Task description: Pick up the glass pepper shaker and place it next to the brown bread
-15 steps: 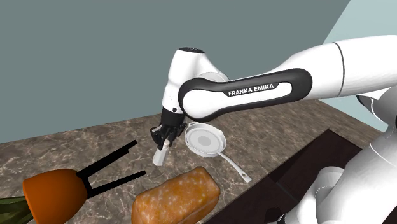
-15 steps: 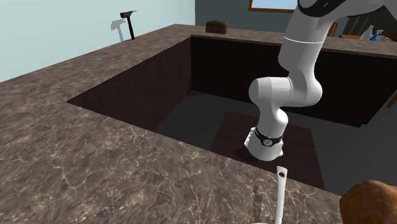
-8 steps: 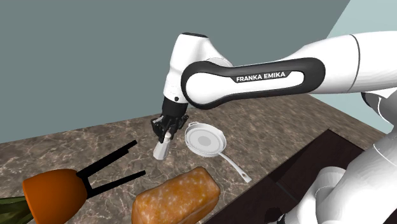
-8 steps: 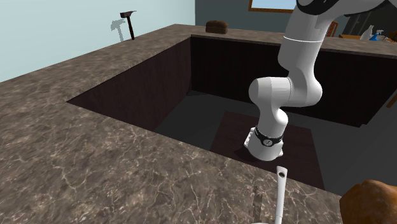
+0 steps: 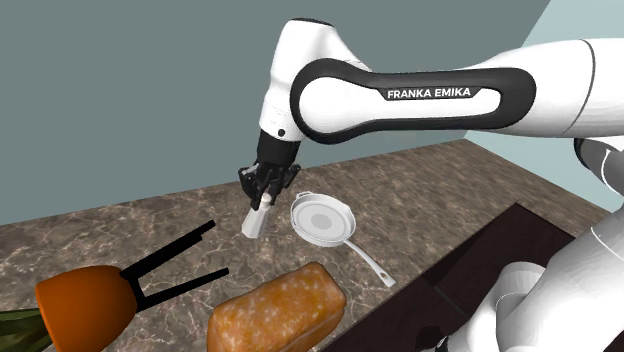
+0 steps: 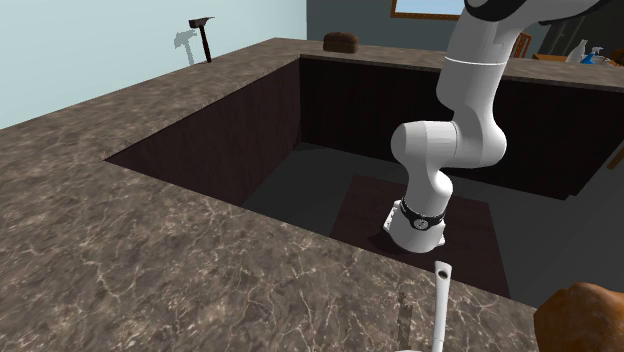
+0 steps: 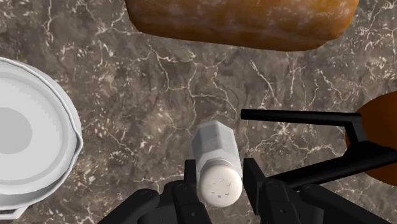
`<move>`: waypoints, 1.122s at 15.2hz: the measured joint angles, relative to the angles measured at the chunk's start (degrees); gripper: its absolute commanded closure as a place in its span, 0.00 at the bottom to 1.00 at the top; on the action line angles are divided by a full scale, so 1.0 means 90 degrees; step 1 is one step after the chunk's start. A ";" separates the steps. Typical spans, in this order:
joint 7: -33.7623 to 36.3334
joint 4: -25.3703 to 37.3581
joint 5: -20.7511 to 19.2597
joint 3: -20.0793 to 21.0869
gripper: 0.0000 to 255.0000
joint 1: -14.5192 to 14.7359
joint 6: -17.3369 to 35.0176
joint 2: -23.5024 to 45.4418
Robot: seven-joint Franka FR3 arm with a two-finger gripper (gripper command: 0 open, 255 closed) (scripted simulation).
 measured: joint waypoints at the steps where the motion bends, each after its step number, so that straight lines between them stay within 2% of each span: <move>1: 0.0005 0.0062 0.0003 -0.0001 1.00 0.0000 -0.0081 -0.0020; 17: 0.0090 0.1350 -0.0026 -0.0024 1.00 -0.0019 -0.1386 -0.0039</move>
